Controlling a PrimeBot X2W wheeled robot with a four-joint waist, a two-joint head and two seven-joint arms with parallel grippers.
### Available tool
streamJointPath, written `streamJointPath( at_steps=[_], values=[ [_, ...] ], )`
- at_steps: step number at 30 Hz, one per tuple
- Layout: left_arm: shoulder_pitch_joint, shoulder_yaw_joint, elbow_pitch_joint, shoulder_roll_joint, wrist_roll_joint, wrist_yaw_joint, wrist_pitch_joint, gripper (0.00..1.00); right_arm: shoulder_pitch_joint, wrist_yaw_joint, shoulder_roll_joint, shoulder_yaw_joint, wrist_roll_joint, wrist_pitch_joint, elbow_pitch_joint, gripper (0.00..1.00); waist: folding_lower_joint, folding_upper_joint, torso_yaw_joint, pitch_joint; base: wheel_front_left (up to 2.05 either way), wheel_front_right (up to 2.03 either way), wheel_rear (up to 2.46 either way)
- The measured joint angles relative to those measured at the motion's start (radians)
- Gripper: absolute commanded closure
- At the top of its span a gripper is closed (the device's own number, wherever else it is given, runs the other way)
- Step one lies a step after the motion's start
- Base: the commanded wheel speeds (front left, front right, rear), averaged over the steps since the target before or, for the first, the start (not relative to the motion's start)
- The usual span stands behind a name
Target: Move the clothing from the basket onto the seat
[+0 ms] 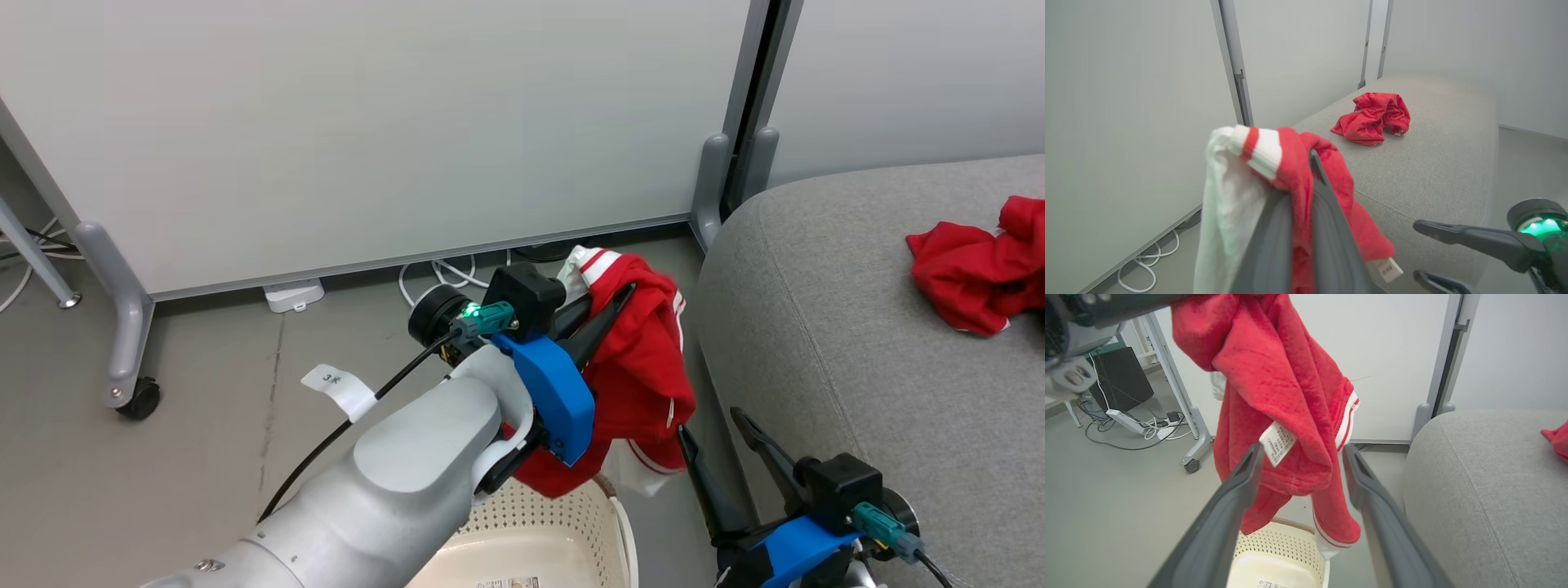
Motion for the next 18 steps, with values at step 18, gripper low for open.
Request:
streamJointPath(
  at_steps=[18],
  values=[
    [-0.021, -0.043, 0.026, -0.015, -0.038, 0.0, -0.005, 1.0, -0.055, 0.0, 0.0, 0.04, 0.002, 0.054, 0.023, 0.0, 0.0001, 0.0, 0.001, 0.009, 0.0, 0.0, 0.0]
  ],
)
